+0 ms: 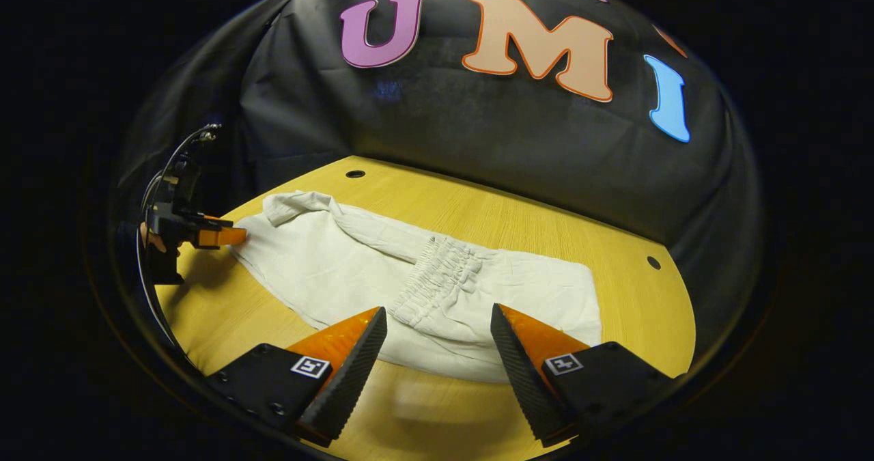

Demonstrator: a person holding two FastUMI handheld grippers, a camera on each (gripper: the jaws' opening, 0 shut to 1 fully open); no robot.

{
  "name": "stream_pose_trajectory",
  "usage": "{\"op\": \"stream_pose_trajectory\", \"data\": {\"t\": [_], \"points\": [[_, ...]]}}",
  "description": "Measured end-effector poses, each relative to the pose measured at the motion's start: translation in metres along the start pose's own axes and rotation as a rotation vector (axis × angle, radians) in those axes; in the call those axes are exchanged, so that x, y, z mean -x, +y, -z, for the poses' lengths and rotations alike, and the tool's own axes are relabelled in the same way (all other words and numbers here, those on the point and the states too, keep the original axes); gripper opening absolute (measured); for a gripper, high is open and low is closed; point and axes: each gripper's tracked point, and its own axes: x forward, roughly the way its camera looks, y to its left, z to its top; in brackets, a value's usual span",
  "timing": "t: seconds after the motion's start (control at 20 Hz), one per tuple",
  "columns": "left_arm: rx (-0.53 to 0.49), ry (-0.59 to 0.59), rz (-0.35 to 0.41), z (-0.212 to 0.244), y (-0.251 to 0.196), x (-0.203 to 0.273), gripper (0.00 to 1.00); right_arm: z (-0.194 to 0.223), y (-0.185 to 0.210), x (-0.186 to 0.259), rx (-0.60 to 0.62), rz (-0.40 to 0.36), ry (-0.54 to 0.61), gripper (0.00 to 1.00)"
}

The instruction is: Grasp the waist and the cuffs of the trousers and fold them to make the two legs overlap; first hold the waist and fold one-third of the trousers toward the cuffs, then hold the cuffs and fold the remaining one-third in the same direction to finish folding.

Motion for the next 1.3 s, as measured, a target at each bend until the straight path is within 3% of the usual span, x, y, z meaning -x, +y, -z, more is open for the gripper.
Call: {"op": "stream_pose_trajectory", "data": {"t": [0.05, 0.1, 0.15, 0.3, 0.4, 0.5, 0.7, 1.3], "points": [[0.002, -0.003, 0.004, 0.000, -0.003, -0.002, 0.64, 0.000, -0.001, 0.000, 0.005, -0.002, 0.000, 0.98], [0.004, -0.003, 0.014, -0.002, -0.007, -0.002, 0.53, 0.002, -0.003, 0.001, 0.006, -0.004, 0.001, 0.98], [-0.002, 0.003, 0.023, 0.001, -0.010, -0.004, 0.52, 0.002, -0.006, 0.001, 0.006, -0.004, 0.003, 0.98], [0.049, -0.002, 0.041, -0.001, -0.023, -0.005, 0.22, 0.005, -0.015, 0.003, -0.004, 0.003, 0.010, 0.98], [0.086, -0.005, 0.035, -0.003, -0.026, -0.006, 0.08, 0.006, -0.023, 0.005, -0.008, 0.006, 0.009, 0.98], [0.121, 0.001, 0.027, -0.004, -0.027, -0.006, 0.02, 0.008, -0.030, 0.009, 0.000, 0.008, 0.010, 0.98], [0.241, 0.032, 0.045, -0.010, -0.037, -0.002, 0.00, 0.005, -0.048, 0.019, 0.006, 0.009, -0.001, 0.99], [0.328, -0.142, 0.135, -0.097, -0.117, 0.035, 0.00, 0.012, -0.106, 0.044, -0.048, -0.005, -0.037, 0.98]]}}
